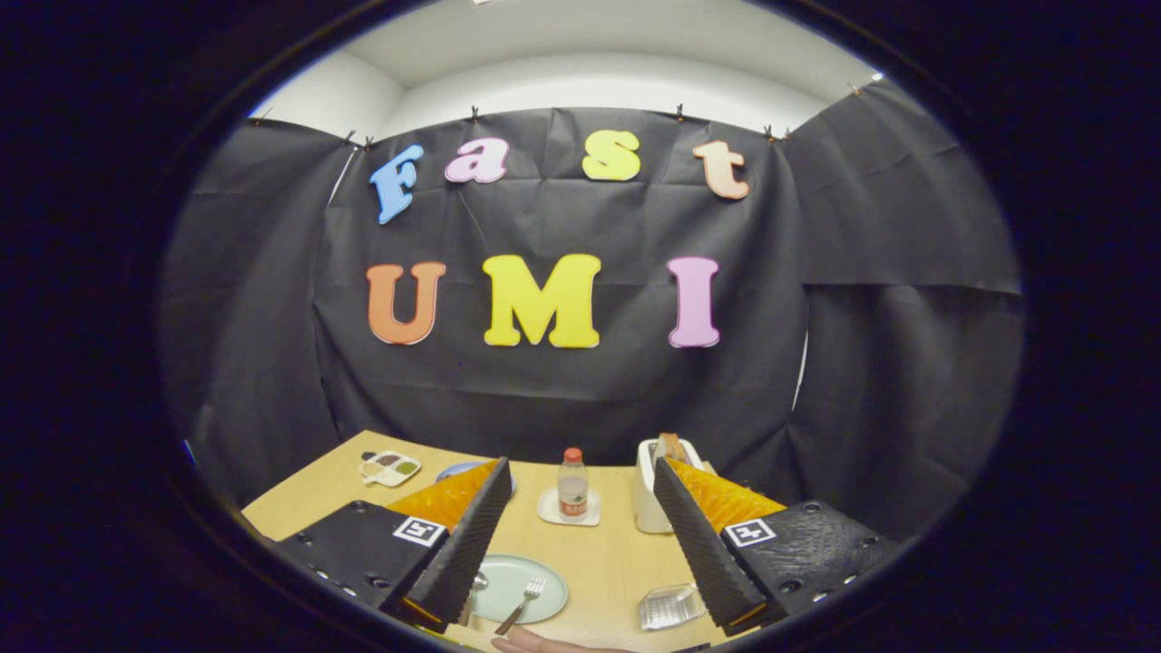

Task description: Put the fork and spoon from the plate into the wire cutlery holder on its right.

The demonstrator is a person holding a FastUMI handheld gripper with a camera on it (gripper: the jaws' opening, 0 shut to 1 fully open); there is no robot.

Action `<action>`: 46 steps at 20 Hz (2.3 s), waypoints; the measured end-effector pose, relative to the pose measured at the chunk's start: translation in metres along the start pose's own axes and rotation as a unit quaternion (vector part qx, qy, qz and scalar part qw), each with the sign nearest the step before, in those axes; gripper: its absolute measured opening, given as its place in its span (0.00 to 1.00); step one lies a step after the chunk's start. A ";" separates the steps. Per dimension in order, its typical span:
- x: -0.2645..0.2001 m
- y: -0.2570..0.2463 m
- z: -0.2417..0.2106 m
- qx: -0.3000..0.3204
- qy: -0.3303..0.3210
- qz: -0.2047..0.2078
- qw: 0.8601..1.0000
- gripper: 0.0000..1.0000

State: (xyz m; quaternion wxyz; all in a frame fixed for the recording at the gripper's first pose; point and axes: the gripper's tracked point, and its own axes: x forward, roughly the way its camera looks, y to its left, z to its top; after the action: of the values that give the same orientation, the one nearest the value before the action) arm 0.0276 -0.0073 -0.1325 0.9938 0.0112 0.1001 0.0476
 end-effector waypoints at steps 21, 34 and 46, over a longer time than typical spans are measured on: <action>0.069 0.072 -0.309 0.029 0.361 0.003 0.932 0.66; 0.082 0.087 -0.352 0.035 0.422 -0.024 0.906 0.35; 0.051 0.078 -0.329 -0.024 0.422 0.027 0.906 0.07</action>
State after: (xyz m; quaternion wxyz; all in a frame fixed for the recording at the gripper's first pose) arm 0.0043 0.0794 -0.4622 0.8571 -0.0315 0.5082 0.0775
